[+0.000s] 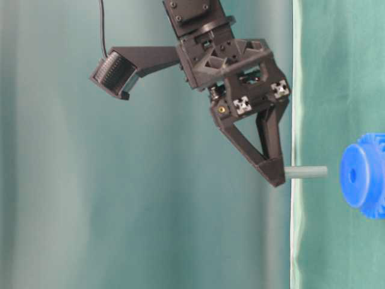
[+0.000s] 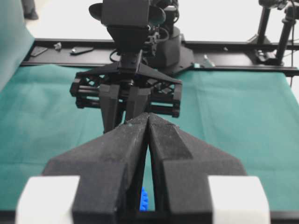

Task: Insert the shaft placed at a random location into the center hole of the medium gear at another random location.
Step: 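Lower the shaft into the gear's center hole with the right gripper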

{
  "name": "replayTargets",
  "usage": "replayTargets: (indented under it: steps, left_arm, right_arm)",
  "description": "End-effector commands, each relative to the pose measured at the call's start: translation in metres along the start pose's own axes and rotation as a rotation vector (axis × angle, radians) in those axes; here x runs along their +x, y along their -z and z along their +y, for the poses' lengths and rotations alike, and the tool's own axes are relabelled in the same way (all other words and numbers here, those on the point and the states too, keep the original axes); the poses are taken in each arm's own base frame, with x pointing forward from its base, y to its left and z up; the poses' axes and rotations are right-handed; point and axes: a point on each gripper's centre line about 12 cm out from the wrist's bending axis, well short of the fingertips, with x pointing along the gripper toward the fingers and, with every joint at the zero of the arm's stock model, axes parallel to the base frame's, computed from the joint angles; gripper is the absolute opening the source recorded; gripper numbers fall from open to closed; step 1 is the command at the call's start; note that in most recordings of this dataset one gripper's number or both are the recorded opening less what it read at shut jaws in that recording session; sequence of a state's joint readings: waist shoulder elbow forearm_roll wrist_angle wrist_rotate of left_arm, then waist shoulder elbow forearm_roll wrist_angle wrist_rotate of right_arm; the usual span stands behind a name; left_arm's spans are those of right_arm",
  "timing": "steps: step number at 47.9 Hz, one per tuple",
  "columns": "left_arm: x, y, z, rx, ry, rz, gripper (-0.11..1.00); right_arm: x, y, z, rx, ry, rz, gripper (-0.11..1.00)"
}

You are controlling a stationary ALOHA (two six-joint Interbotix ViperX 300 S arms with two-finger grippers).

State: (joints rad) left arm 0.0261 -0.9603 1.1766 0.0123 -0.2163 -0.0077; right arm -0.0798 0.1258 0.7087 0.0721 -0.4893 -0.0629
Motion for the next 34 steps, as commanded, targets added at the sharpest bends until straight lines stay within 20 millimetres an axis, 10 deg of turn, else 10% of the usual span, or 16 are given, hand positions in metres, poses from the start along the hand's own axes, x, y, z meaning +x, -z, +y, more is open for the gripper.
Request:
replayTargets:
  steps: [1,34]
  left_arm:
    - [0.003,-0.008,0.000,0.002,-0.001,-0.020,0.00]
    - [0.003,-0.008,0.000,0.003,-0.001,-0.020,0.00]
  right_arm:
    - [0.006,-0.012,0.000,0.001,0.001,-0.043,0.13]
    - [0.018,0.013,-0.001,0.030,0.010,0.016,0.13]
